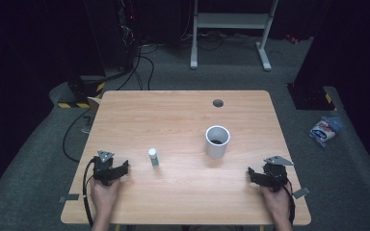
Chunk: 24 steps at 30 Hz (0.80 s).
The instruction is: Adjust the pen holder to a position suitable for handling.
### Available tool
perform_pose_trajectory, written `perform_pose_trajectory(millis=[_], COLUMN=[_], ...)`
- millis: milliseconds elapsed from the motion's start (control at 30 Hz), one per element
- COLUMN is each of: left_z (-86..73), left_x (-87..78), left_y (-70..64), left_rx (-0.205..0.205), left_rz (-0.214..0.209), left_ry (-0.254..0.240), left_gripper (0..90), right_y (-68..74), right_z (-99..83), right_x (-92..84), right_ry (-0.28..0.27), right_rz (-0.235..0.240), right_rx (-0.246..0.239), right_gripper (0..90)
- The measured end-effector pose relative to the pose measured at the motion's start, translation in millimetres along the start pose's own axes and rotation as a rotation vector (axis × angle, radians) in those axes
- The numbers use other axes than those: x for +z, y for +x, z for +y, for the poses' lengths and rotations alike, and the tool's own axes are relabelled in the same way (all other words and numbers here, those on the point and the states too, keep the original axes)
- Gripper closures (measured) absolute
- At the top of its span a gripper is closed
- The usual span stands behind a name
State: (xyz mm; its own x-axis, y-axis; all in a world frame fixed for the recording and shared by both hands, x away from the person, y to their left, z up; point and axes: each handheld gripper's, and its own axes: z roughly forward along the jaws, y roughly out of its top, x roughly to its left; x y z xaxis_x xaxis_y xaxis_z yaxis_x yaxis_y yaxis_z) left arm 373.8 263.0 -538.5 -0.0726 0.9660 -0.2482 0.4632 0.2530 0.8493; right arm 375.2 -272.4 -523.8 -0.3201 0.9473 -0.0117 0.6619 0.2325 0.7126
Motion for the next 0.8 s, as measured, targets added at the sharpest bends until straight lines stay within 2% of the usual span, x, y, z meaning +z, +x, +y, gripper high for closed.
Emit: perform_pose_trajectory(millis=[433,567,633,700,800], left_z=[0.2,0.3,0.3,0.3,0.3], left_x=[-0.2,-0.6,-0.5,-0.5,-0.6], left_y=[0.4,0.8,0.6,0.6,0.8], left_rx=[0.002,0.007,0.005,0.005,0.007], left_rz=[-0.001,-0.002,-0.002,-0.002,-0.002], left_ry=[0.003,0.01,0.007,0.007,0.01], left_gripper=[25.4,25.4,25.4,25.4,25.4], right_y=[0.0,0.1,0.2,1.2,4.8], right_z=[0.2,0.1,0.4,1.2,6.1], right_x=[0.3,-0.2,-1.6,-1.7,-3.4], right_ry=[0.001,0.0,-0.006,-0.002,-0.029], right_rz=[0.003,-0.004,-0.003,-0.002,0.026], right_rx=[-0.005,-0.001,-0.007,-0.009,-0.009], right_gripper=[17.5,21.0,27.2,27.3,30.6])
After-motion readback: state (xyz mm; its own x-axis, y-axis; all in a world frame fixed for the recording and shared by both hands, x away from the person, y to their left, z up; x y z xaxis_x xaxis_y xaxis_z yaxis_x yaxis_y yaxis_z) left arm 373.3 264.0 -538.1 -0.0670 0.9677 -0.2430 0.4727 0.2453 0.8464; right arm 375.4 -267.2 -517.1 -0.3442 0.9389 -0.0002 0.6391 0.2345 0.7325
